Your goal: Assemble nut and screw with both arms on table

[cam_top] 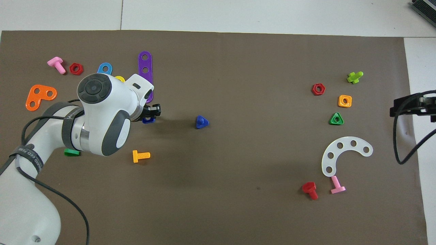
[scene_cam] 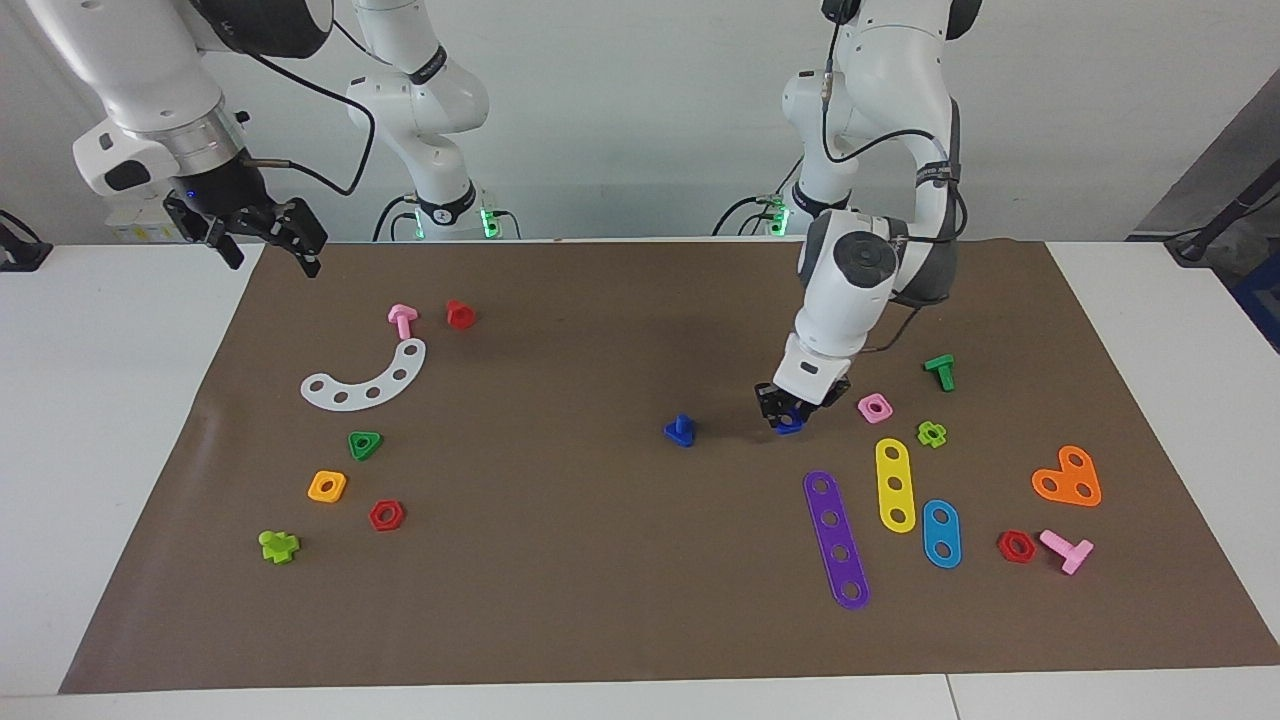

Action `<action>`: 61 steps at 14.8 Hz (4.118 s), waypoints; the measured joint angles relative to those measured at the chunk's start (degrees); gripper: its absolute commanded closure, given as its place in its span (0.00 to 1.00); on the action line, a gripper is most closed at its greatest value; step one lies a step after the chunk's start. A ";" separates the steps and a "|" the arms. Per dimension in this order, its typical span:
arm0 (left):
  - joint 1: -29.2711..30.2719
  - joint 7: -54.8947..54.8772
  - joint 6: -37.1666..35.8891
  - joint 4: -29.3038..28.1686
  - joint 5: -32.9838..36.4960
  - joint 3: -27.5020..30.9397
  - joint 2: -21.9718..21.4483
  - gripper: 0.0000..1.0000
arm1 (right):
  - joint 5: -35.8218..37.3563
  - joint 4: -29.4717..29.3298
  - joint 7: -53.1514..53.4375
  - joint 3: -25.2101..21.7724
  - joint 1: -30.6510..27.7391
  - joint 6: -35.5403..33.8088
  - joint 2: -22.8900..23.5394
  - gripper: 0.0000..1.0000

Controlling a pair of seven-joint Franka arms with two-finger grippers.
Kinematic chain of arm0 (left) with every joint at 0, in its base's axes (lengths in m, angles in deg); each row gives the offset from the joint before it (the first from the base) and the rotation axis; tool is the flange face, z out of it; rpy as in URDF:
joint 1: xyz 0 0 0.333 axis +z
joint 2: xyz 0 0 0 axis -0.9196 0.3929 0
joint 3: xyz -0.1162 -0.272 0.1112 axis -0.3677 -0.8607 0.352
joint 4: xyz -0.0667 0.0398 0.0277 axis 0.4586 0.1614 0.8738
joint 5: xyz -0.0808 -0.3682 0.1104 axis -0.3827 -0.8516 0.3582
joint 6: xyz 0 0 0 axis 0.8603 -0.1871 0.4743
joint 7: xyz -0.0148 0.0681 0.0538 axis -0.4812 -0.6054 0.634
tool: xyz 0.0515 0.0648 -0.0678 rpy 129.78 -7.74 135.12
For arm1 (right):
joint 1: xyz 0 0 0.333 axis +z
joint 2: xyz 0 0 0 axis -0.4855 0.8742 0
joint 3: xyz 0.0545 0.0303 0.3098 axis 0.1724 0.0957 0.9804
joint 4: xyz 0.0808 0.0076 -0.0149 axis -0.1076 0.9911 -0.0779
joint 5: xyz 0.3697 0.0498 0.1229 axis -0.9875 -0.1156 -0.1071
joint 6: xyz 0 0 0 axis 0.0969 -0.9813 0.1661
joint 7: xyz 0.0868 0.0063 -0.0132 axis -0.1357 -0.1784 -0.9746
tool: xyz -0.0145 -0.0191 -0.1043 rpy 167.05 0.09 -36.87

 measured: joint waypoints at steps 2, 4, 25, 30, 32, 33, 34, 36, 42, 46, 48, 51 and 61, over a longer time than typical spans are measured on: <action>-2.95 3.46 -1.84 2.72 -0.95 -0.03 1.26 0.78 | 0.00 0.21 0.00 0.00 0.12 0.00 0.01 0.00; -5.35 5.78 -4.46 6.61 -1.72 0.01 3.25 0.78 | 0.00 0.20 0.00 0.00 0.33 -0.05 0.00 0.00; -8.67 9.00 -5.92 14.35 -3.00 -0.01 9.37 0.79 | 0.00 0.18 0.00 -0.07 0.75 -0.23 -0.05 0.00; -8.69 9.12 -6.37 14.97 -3.00 0.00 9.87 0.79 | 0.00 0.18 0.00 -0.07 0.75 -0.23 -0.05 0.00; -8.72 9.12 -6.37 14.97 -3.00 0.00 10.07 0.79 | 0.00 0.18 0.00 -0.07 0.75 -0.23 -0.05 0.00; -8.72 9.12 -6.35 14.97 -3.00 0.00 10.14 0.79 | 0.00 0.18 0.00 -0.07 0.75 -0.23 -0.05 0.00; -8.73 9.12 -6.28 14.97 -3.00 0.00 10.23 0.80 | 0.00 0.18 0.00 -0.07 0.75 -0.23 -0.05 0.00; -8.86 9.12 -5.97 14.95 -3.00 0.00 10.45 0.80 | 0.00 0.18 0.00 -0.07 0.75 -0.23 -0.05 0.00; -9.13 9.14 -4.16 13.83 -3.00 0.13 11.33 0.81 | 0.00 0.18 0.00 -0.07 0.75 -0.23 -0.05 0.00; -9.14 9.14 -2.86 12.43 -3.00 0.14 11.38 0.41 | 0.00 0.18 0.00 -0.07 0.75 -0.23 -0.05 0.00; -9.14 9.14 -2.46 12.19 -2.83 0.15 11.38 0.04 | 0.00 0.18 0.00 -0.07 0.75 -0.23 -0.05 0.00; -9.15 9.14 -2.29 12.21 -2.75 0.18 11.38 0.00 | 0.00 0.18 0.00 -0.07 0.75 -0.23 -0.05 0.00; 1.31 -1.47 -19.66 20.02 -1.13 2.02 5.08 0.00 | 0.00 0.18 0.00 -0.07 0.75 -0.23 -0.05 0.00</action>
